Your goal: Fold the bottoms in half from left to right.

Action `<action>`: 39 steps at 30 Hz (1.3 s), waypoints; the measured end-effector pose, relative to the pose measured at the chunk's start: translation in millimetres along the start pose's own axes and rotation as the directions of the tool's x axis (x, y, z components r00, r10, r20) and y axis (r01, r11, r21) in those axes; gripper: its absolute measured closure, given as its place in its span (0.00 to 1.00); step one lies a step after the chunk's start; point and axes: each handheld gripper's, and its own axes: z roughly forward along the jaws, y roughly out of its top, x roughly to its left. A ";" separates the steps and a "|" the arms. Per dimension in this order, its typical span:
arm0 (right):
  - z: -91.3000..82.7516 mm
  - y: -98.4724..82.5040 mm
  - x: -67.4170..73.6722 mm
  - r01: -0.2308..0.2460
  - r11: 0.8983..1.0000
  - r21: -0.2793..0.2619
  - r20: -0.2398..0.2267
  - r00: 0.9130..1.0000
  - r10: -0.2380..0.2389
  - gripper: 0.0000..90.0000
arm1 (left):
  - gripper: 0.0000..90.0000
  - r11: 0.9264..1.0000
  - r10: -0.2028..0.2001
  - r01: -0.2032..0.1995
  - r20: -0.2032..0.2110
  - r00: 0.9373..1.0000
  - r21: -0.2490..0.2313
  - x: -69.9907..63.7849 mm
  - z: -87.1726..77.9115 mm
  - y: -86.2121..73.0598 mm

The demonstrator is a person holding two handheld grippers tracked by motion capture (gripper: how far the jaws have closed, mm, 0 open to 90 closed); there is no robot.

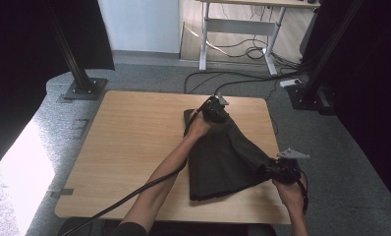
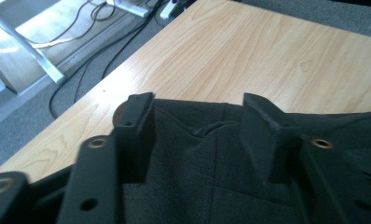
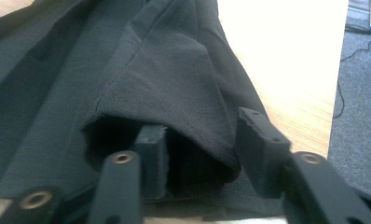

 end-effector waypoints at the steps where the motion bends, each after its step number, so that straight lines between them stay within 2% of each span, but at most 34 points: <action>1: -1.9 1.1 1.2 0.008 1.000 0.003 0.003 1.000 -0.008 0.55 | 0.45 1.000 -0.008 0.009 0.007 1.000 -0.014 -0.1 -4.8 -1.5; 5: -13.7 1.0 4.8 0.038 0.999 0.020 0.014 0.999 -0.038 0.47 | 0.35 0.998 -0.032 0.034 0.033 0.999 -0.044 0.2 -20.7 -8.8; 8: -22.0 -0.7 6.0 0.049 0.998 0.032 0.012 0.999 -0.050 0.47 | 0.31 0.998 -0.037 0.040 0.051 0.998 -0.043 1.4 -38.0 -19.4; 9: -22.0 -0.7 6.0 0.049 0.998 0.032 0.012 0.999 -0.050 0.47 | 0.29 0.998 -0.037 0.040 0.051 0.998 -0.043 1.4 -38.0 -19.4; 10: -29.3 -0.9 6.7 0.056 0.998 0.033 0.015 0.998 -0.057 0.47 | 0.29 0.998 -0.040 0.043 0.057 0.998 -0.043 1.4 -42.8 -22.5; 11: -29.3 -0.9 6.7 0.056 0.998 0.033 0.015 0.998 -0.057 0.47 | 0.29 0.998 -0.041 0.044 0.061 0.997 -0.046 1.1 -47.6 -25.9; 14: -43.7 2.7 8.2 0.049 0.999 0.013 0.008 0.999 -0.049 0.45 | 0.25 0.998 -0.039 0.042 0.070 0.997 -0.045 -0.9 -61.5 -36.6; 17: -45.3 7.3 11.2 0.046 0.999 0.003 -0.010 0.999 -0.046 0.44 | 0.23 0.999 -0.032 0.034 0.081 0.996 -0.034 -5.3 -74.9 -48.7; 19: -40.7 11.3 15.9 0.046 0.999 -0.001 -0.027 0.999 -0.046 0.42 | 0.21 0.999 -0.025 0.027 0.088 0.996 -0.028 -8.9 -81.7 -55.5; 21: -27.0 14.6 23.6 0.058 0.998 0.008 -0.059 0.997 -0.058 0.41 | 0.19 0.999 -0.015 0.018 0.098 0.995 -0.030 -16.9 -92.7 -68.5; 22: -27.0 14.6 23.6 0.058 0.998 0.008 -0.059 0.997 -0.058 0.41 | 0.18 0.999 -0.015 0.018 0.098 0.995 -0.030 -16.9 -92.7 -68.5; 23: -14.2 14.8 28.5 0.064 0.998 0.021 -0.082 0.995 -0.063 0.40 | 0.18 0.999 -0.016 0.019 0.102 0.995 -0.031 -19.9 -95.8 -73.5; 25: -7.5 14.1 30.5 0.062 0.998 0.029 -0.090 0.994 -0.059 0.39 | 0.17 1.000 -0.018 0.021 0.122 0.992 -0.023 -26.9 -101.1 -85.7; 27: 7.1 11.7 34.1 0.054 0.998 0.041 -0.118 0.992 -0.049 0.39 | 0.17 1.000 -0.005 0.006 0.123 0.992 -0.008 -34.1 -104.1 -96.7; 30: 24.0 7.9 39.9 0.060 0.996 0.069 -0.126 0.991 -0.051 0.39 | 0.16 1.000 0.007 -0.009 0.124 0.992 0.013 -44.4 -106.3 -111.5; 31: 28.1 6.8 41.3 0.064 0.995 0.077 -0.123 0.991 -0.054 0.41 | 0.16 1.000 0.011 -0.014 0.126 0.992 0.020 -48.6 -106.6 -118.0; 33: 37.2 3.4 44.3 0.077 0.991 0.110 -0.103 0.992 -0.066 0.64 | 0.17 0.999 0.009 -0.013 0.136 0.991 0.031 -53.8 -105.5 -126.4; 35: 42.8 0.8 44.8 0.071 0.988 0.135 -0.112 0.992 -0.056 0.83 | 0.17 0.998 0.019 -0.027 0.135 0.991 0.054 -59.9 -101.5 -136.1; 36: 44.1 0.0 45.3 0.073 0.987 0.145 -0.106 0.993 -0.058 0.90 | 0.17 0.997 0.030 -0.039 0.131 0.991 0.066 -62.0 -99.3 -140.0; 37: 42.4 0.3 44.9 0.071 0.987 0.145 -0.084 0.995 -0.059 0.96 | 0.17 0.996 0.036 -0.046 0.127 0.991 0.077 -63.8 -97.1 -143.4; 39: 40.2 1.2 44.1 0.064 0.989 0.137 -0.076 0.996 -0.054 0.96 | 0.17 0.995 0.036 -0.047 0.125 0.992 0.090 -65.2 -94.0 -148.2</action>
